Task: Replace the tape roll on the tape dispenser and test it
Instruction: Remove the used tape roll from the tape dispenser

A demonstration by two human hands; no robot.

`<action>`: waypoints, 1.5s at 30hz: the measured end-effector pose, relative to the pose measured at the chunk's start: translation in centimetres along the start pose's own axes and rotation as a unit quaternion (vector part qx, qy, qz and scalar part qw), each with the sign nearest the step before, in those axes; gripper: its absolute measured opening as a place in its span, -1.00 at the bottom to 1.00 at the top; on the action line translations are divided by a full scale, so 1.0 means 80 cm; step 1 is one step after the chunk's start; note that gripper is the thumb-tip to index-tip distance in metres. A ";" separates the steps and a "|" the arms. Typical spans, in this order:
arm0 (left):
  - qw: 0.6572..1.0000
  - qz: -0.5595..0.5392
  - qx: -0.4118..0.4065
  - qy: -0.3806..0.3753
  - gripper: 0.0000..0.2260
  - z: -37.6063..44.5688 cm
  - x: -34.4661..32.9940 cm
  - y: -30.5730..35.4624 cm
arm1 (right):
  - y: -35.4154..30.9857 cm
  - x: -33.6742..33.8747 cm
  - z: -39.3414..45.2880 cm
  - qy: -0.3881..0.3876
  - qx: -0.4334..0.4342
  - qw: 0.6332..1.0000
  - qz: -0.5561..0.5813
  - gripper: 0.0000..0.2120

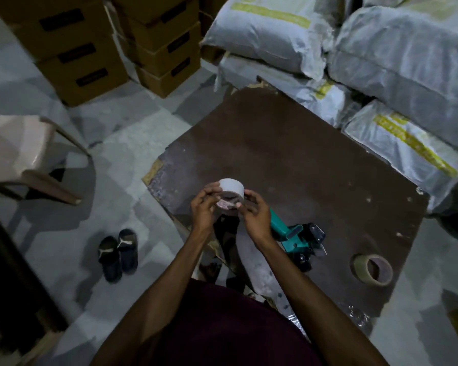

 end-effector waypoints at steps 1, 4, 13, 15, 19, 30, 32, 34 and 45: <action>1.000 0.007 -0.002 -0.003 -0.77 0.004 0.005 -0.001 | 0.001 -0.006 0.006 0.012 0.003 1.000 -0.009 -0.68; 0.998 0.054 -0.011 -0.017 -0.72 0.013 0.015 -0.007 | 0.012 -0.022 0.026 0.029 -0.025 0.999 -0.003 -0.72; 0.982 0.179 0.031 -0.055 -0.69 0.024 0.035 -0.047 | 0.044 -0.062 0.073 0.047 -0.097 0.991 -0.084 -0.76; 0.979 0.189 0.060 -0.051 -0.69 0.028 0.040 -0.053 | 0.051 -0.071 0.078 0.043 -0.100 0.990 -0.094 -0.75; 0.972 0.221 0.074 -0.043 -0.67 0.037 0.055 -0.060 | 0.059 -0.082 0.086 0.052 -0.120 0.987 -0.089 -0.75; 0.956 0.287 0.023 -0.048 -0.76 0.038 0.050 -0.032 | 0.050 -0.077 0.066 0.060 -0.102 0.993 -0.022 -0.74; 0.952 0.294 -0.009 -0.085 -0.77 0.036 0.033 -0.020 | 0.046 -0.063 0.058 0.067 -0.093 0.993 -0.017 -0.75; 0.947 0.295 -0.034 -0.121 -0.78 0.032 0.014 -0.012 | 0.044 -0.043 0.050 0.079 -0.089 0.993 -0.002 -0.72; 0.907 0.314 -0.062 -0.272 -0.79 -0.016 -0.100 -0.033 | 0.071 0.100 0.009 0.176 -0.080 0.977 0.095 -0.73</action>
Point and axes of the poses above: each hand's wrist, its own z-axis towards the middle knuckle, its own x-axis out of the back of the hand, y = z × x, the point moved 9 cm from there along z, towards the middle knuckle, and after that the axes turned 15 degrees about -x, right-handed, at the moved point
